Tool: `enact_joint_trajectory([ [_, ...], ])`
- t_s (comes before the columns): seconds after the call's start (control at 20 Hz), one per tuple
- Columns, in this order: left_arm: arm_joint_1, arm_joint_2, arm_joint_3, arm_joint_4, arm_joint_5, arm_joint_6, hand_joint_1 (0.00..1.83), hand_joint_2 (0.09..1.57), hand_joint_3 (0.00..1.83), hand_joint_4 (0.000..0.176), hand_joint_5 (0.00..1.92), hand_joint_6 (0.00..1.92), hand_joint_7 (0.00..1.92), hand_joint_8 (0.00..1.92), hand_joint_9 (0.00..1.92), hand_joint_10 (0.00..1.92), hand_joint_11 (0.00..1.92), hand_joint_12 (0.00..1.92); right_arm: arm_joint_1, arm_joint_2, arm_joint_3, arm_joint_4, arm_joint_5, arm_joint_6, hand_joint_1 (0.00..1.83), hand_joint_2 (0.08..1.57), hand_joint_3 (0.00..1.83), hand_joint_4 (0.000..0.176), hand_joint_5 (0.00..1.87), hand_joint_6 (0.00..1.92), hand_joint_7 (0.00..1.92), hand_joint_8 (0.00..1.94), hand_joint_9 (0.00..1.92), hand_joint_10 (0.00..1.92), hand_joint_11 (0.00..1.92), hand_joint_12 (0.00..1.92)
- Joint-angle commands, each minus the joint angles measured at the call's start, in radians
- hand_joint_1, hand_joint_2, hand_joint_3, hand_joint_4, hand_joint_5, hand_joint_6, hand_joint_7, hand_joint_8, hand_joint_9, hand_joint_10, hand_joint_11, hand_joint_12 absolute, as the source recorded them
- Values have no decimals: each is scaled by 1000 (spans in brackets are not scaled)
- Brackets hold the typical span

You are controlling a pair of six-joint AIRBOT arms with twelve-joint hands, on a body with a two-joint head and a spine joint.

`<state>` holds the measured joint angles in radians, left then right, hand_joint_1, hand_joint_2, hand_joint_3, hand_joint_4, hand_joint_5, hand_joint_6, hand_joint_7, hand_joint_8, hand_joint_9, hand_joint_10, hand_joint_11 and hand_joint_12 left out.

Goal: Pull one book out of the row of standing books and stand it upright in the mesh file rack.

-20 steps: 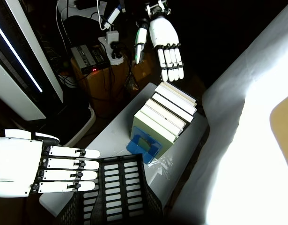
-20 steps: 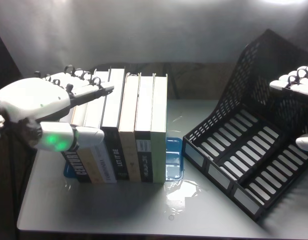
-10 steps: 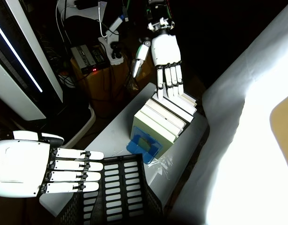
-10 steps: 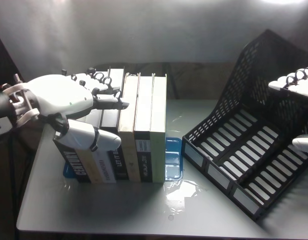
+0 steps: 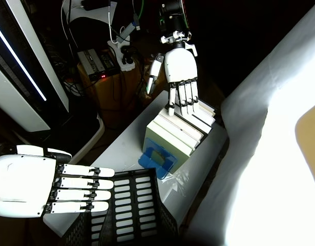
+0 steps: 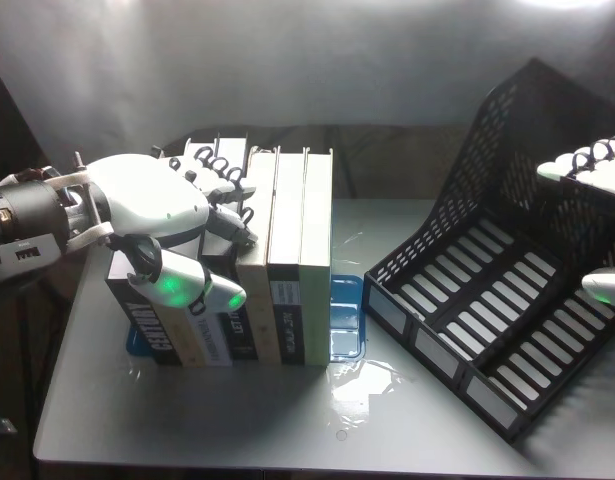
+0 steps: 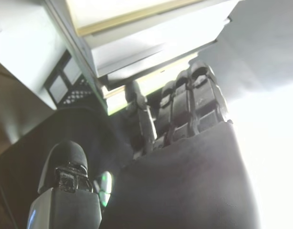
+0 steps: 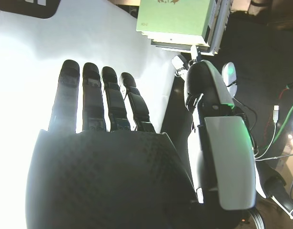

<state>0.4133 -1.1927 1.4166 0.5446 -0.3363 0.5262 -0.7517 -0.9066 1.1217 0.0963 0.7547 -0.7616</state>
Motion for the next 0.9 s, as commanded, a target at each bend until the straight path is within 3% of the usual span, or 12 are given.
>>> enact_joint_trajectory([
  [0.0,-7,5,3,19,-28,4,88,1185,4,84,494,11,0,0,0,0,0,0,3,7,4,16,117,6,429,1288,2,0,0,0,0,0,0,0,0,0],
  [0.05,-9,5,-3,44,-17,4,23,1171,0,84,497,11,0,0,0,0,0,0,1,7,4,18,118,6,427,1286,1,0,0,0,0,0,0,0,0,0],
  [0.1,-9,6,-12,70,-8,4,4,1147,0,99,500,12,0,0,0,0,0,0,-2,7,4,21,120,6,425,1288,1,0,0,0,0,0,0,0,0,0],
  [0.2,-12,12,-31,120,7,4,0,1125,0,109,539,27,0,0,0,0,0,0,-6,7,2,30,125,6,416,1285,0,0,0,0,0,0,0,0,0,0],
  [0.35,-10,39,-76,199,11,4,21,1194,11,87,550,25,0,0,0,0,0,0,-14,7,0,38,131,8,405,1282,0,0,0,0,0,0,0,0,0,0],
  [0.5,-11,71,-120,303,2,4,79,1193,5,88,557,20,0,0,0,0,0,0,-20,7,-2,48,138,9,404,1287,1,0,0,0,0,0,0,0,0,0],
  [0.55,-9,79,-129,317,-5,4,36,1193,4,98,548,15,0,0,0,0,0,0,-22,7,-2,50,139,9,428,1285,0,0,0,0,0,0,0,0,0,0],
  [0.6,-5,87,-140,326,-14,4,7,1200,7,92,549,13,0,0,0,0,0,0,-23,7,-3,52,140,9,436,1289,2,0,0,0,0,0,0,0,0,0],
  [0.65,1,94,-149,339,-26,4,1,1193,3,106,548,12,0,0,0,0,0,0,-25,7,-3,55,141,9,439,1291,2,0,0,0,0,0,0,0,0,0],
  [0.75,13,107,-168,350,-46,4,10,1183,0,113,536,4,0,0,0,0,0,0,-29,7,-4,59,144,9,430,1289,1,0,0,0,0,0,0,0,0,0],
  [0.85,32,122,-187,351,-69,4,51,1177,0,63,588,23,0,0,0,0,0,0,-32,7,-5,65,147,9,452,1291,1,0,0,0,0,0,0,0,0,0],
])
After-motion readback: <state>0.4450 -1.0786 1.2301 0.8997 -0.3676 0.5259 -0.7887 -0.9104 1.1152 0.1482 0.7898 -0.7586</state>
